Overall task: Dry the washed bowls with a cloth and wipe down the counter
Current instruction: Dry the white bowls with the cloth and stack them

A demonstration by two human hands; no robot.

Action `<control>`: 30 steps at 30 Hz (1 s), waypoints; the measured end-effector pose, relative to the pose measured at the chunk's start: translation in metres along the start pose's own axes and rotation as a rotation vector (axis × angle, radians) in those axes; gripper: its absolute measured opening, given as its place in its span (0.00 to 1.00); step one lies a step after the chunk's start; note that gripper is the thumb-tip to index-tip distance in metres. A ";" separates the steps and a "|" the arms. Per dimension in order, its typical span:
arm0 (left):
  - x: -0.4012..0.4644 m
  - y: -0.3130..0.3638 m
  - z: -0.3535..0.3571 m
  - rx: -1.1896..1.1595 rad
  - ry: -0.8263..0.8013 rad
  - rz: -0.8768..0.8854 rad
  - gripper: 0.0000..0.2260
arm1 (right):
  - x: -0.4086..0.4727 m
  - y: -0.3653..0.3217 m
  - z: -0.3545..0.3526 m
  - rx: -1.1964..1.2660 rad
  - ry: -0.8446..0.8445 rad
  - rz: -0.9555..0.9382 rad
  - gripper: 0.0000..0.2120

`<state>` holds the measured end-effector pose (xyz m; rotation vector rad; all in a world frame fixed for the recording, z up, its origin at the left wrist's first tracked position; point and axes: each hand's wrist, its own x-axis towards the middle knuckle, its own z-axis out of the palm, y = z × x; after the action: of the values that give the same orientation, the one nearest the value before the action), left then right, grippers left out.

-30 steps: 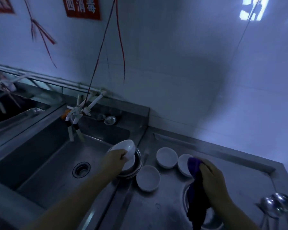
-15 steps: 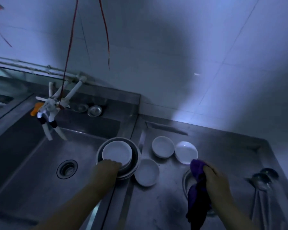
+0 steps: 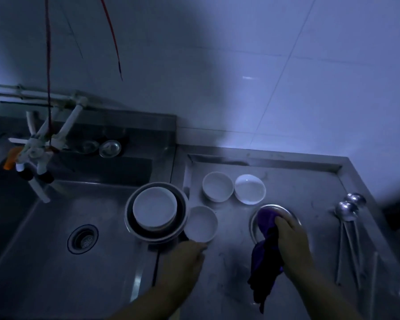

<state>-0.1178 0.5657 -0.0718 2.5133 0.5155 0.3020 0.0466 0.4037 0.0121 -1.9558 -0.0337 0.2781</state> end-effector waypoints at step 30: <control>0.026 0.139 0.066 -0.889 -0.403 -0.591 0.19 | -0.027 0.063 -0.169 0.156 0.302 0.178 0.14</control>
<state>-0.0320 0.4377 -0.0461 1.4267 0.7219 -0.1791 0.0490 0.2214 0.0215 -1.8286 0.3508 0.0954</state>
